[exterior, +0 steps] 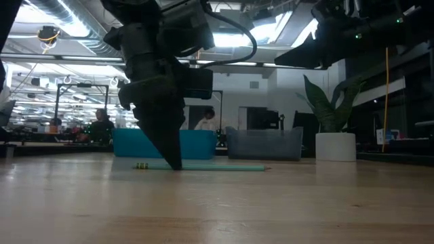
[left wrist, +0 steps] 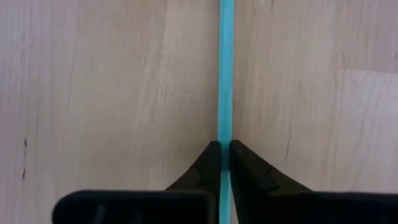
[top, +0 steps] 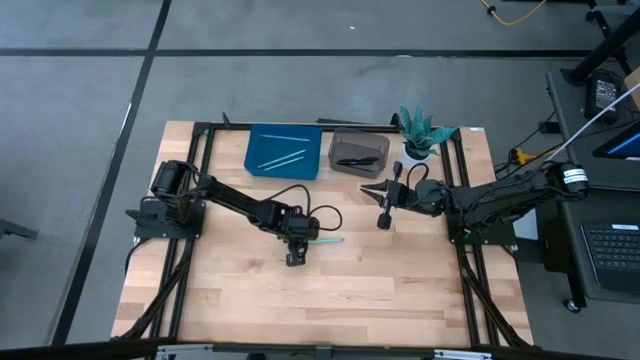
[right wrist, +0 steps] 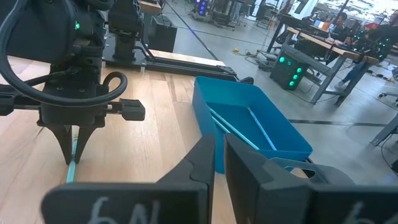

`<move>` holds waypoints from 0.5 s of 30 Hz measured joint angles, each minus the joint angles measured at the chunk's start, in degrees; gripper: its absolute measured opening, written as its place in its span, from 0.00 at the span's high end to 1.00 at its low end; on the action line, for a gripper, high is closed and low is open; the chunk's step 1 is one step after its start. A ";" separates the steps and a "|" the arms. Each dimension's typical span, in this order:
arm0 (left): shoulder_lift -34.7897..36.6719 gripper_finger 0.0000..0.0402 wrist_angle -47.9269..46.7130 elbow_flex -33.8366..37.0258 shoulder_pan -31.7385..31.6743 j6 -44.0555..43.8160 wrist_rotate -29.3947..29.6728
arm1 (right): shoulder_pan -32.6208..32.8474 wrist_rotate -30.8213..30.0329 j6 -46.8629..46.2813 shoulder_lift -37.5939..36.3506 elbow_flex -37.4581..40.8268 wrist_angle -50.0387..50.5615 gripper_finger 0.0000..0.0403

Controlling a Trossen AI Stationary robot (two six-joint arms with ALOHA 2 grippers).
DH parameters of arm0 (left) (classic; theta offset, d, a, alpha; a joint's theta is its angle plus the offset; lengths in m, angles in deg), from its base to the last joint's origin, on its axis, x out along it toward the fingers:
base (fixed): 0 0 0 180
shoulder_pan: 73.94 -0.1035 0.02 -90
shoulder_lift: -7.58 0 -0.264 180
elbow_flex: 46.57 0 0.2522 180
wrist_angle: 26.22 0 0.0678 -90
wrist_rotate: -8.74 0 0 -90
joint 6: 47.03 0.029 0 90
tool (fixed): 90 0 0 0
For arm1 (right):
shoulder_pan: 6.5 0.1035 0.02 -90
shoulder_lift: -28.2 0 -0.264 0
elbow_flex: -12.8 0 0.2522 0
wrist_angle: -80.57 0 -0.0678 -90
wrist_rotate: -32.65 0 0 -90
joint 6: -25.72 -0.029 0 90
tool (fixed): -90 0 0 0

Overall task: Sort pens & pencils
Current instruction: Put the light green pencil into the blue bin

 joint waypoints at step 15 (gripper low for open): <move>0.16 0.96 0.00 0.04 0.11 2.71 -0.14 | 0.00 0.01 -0.02 0.00 0.00 0.00 0.91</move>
